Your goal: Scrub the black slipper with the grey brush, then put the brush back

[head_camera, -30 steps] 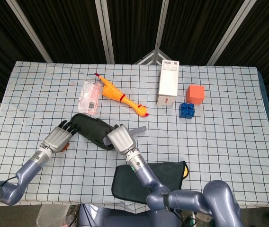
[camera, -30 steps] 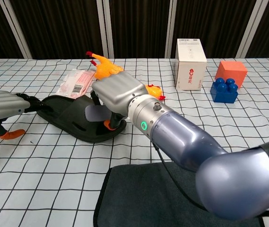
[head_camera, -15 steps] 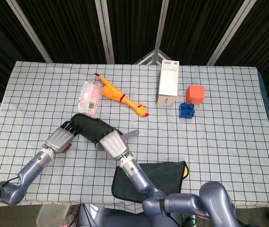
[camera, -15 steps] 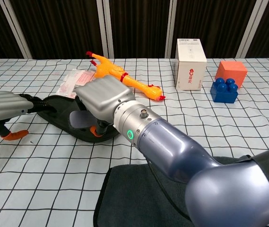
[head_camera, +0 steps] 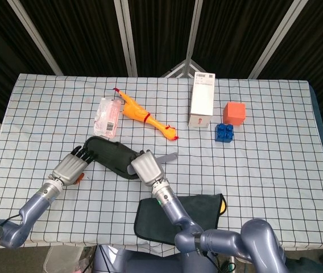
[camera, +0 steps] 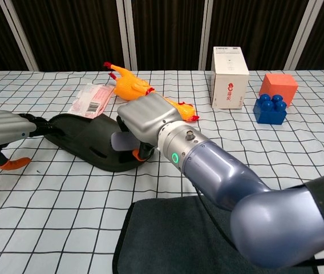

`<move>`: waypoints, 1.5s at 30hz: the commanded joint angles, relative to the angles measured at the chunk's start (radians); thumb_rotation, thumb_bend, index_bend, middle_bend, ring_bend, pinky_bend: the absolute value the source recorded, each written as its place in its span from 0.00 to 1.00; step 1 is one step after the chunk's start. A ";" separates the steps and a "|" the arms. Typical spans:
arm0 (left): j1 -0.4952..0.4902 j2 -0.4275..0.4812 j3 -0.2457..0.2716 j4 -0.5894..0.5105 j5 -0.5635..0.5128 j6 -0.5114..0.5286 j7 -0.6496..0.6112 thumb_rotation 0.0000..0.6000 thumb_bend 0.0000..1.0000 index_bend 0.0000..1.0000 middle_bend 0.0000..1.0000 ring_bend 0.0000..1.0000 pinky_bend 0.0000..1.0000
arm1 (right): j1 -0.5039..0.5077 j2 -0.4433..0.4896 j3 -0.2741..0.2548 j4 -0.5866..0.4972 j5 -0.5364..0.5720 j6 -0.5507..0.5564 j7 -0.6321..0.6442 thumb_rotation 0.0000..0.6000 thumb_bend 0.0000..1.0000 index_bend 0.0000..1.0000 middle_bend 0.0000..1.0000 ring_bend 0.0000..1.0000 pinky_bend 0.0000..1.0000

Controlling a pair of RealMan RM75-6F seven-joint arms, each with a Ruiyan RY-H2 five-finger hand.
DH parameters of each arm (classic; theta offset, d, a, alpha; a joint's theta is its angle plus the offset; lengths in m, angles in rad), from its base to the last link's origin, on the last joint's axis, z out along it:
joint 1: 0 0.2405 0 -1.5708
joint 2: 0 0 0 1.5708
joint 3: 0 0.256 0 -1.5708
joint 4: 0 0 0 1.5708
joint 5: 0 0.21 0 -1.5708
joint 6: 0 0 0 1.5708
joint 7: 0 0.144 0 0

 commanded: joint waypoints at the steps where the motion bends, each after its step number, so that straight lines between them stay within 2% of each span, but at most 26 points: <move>1: 0.000 0.000 0.001 0.001 -0.002 -0.001 -0.001 1.00 0.66 0.07 0.06 0.00 0.00 | -0.002 0.003 0.006 0.027 0.007 -0.008 0.002 1.00 0.75 0.71 0.69 0.50 0.58; 12: -0.002 0.001 0.002 -0.004 -0.007 0.003 0.002 1.00 0.66 0.07 0.06 0.00 0.00 | -0.006 0.029 0.012 0.077 -0.004 -0.001 -0.004 1.00 0.75 0.71 0.69 0.50 0.58; 16: 0.000 0.006 0.002 -0.016 -0.004 0.016 0.006 1.00 0.66 0.07 0.06 0.00 0.00 | -0.015 0.050 0.010 0.042 -0.014 0.017 -0.012 1.00 0.75 0.71 0.69 0.50 0.58; 22: 0.016 0.030 0.004 -0.061 0.009 0.058 0.008 1.00 0.66 0.06 0.04 0.00 0.00 | -0.043 0.113 -0.006 -0.071 -0.048 0.073 -0.047 1.00 0.75 0.71 0.69 0.50 0.58; 27: 0.048 0.075 0.008 -0.132 0.041 0.125 -0.036 1.00 0.66 0.06 0.03 0.00 0.00 | -0.083 0.200 -0.043 -0.168 -0.079 0.120 -0.101 1.00 0.75 0.71 0.69 0.50 0.58; 30: 0.084 0.123 0.015 -0.198 0.087 0.201 -0.089 1.00 0.65 0.06 0.03 0.00 0.00 | -0.124 0.276 -0.080 -0.235 -0.071 0.134 -0.155 1.00 0.75 0.71 0.69 0.50 0.58; 34: 0.119 0.162 0.019 -0.247 0.128 0.278 -0.128 1.00 0.60 0.06 0.03 0.00 0.00 | -0.163 0.339 -0.117 -0.280 -0.035 0.133 -0.214 1.00 0.75 0.71 0.69 0.50 0.58; 38: 0.177 0.209 0.029 -0.301 0.178 0.394 -0.158 1.00 0.54 0.05 0.03 0.00 0.00 | -0.216 0.419 -0.169 -0.351 0.041 0.115 -0.273 1.00 0.76 0.71 0.69 0.50 0.58; 45: 0.278 0.242 0.058 -0.330 0.238 0.555 -0.183 1.00 0.53 0.05 0.03 0.00 0.00 | -0.263 0.541 -0.254 -0.510 0.169 0.109 -0.418 1.00 0.77 0.71 0.69 0.50 0.58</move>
